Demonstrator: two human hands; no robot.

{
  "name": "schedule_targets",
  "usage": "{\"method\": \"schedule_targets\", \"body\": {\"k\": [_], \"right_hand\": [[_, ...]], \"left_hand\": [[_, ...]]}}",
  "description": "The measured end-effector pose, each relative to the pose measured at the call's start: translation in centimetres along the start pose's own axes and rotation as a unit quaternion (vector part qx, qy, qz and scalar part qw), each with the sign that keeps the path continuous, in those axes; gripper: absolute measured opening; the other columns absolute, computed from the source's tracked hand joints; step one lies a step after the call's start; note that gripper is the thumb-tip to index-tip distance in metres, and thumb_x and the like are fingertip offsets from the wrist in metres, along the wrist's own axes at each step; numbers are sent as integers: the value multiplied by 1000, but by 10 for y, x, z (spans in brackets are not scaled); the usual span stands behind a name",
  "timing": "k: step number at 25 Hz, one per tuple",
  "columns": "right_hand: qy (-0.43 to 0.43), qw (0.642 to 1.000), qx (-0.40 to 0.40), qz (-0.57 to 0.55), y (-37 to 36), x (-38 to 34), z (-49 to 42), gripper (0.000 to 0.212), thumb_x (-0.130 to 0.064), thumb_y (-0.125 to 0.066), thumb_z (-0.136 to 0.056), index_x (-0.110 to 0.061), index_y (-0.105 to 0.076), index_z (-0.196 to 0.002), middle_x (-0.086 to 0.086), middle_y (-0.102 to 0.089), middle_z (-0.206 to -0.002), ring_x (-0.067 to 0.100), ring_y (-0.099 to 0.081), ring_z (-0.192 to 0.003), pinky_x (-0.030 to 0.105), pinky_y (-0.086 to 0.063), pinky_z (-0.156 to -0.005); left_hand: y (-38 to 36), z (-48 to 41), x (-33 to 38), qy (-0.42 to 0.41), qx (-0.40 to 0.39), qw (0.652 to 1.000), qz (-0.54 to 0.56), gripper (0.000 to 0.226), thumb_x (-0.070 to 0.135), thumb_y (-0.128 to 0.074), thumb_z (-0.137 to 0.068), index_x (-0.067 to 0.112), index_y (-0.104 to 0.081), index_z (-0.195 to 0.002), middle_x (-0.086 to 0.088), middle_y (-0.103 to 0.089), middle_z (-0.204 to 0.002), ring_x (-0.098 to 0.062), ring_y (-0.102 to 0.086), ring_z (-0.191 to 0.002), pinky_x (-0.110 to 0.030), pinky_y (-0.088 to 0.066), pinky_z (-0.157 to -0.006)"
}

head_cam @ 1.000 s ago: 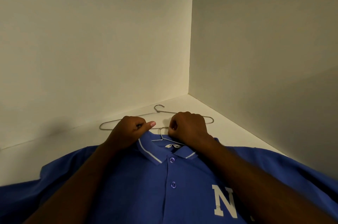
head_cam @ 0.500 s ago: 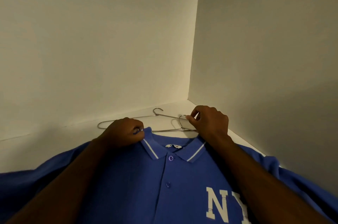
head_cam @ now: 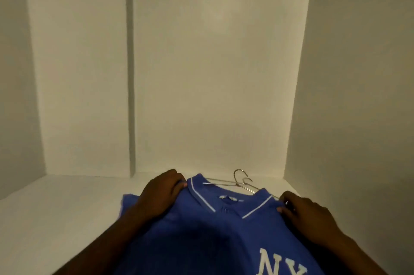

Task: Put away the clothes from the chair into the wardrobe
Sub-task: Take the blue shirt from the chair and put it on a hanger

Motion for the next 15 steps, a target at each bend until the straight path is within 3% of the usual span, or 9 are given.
{"method": "schedule_targets", "body": {"k": [2,4,6,9,11,15], "right_hand": [[46,992,101,-64,40,-37,-8,22,-56,-42,-93,-36,-50,-90,-13,-64,-77,2,-58,-67,20,-44,-58],[108,965,205,-126,85,-82,-19,26,-60,-45,-88,-36,-53,-82,-11,-62,-64,3,-57,-57,22,-40,-51],[182,926,277,-183,131,-131,-38,19,-55,-51,-86,-37,-53,-82,-11,-61,-62,5,-56,-53,23,-38,-48],[247,894,242,-283,183,-203,-85,11,-39,-64,-86,-44,-54,-84,-10,-64,-70,7,-58,-58,31,-44,-55],[270,877,238,-319,216,-259,-119,7,-41,-65,-84,-41,-59,-80,-11,-66,-73,8,-59,-62,37,-49,-64],[304,827,272,-387,282,-372,-165,32,-53,-57,-87,-24,-64,-76,0,-69,-80,22,-64,-78,45,-51,-75]], "left_hand": [[81,7,11,-7,124,990,-70,56,62,-20,-83,26,-63,-88,10,-57,-83,-9,-55,-74,-22,-40,-62],[174,9,19,14,198,971,-135,56,67,-21,-81,28,-61,-79,13,-56,-72,-8,-52,-65,-16,-33,-54],[266,12,21,38,256,945,-199,54,73,-25,-77,30,-57,-71,14,-54,-62,-8,-51,-59,-20,-32,-50],[382,17,29,51,304,911,-274,52,74,-40,-80,27,-59,-70,9,-56,-60,-15,-54,-59,-25,-32,-49],[455,13,32,63,340,882,-319,45,65,-47,-85,24,-60,-72,4,-59,-66,-20,-56,-66,-27,-32,-52],[582,-4,39,68,428,813,-388,49,65,-55,-80,17,-67,-78,-6,-63,-79,-28,-55,-73,-32,-38,-63]]}}
Point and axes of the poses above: each hand's wrist, its own z-axis away from the middle knuckle, its own y-axis out of the back of the hand, x = y × z, the point moved 2 cm from there along -z, towards the middle knuckle
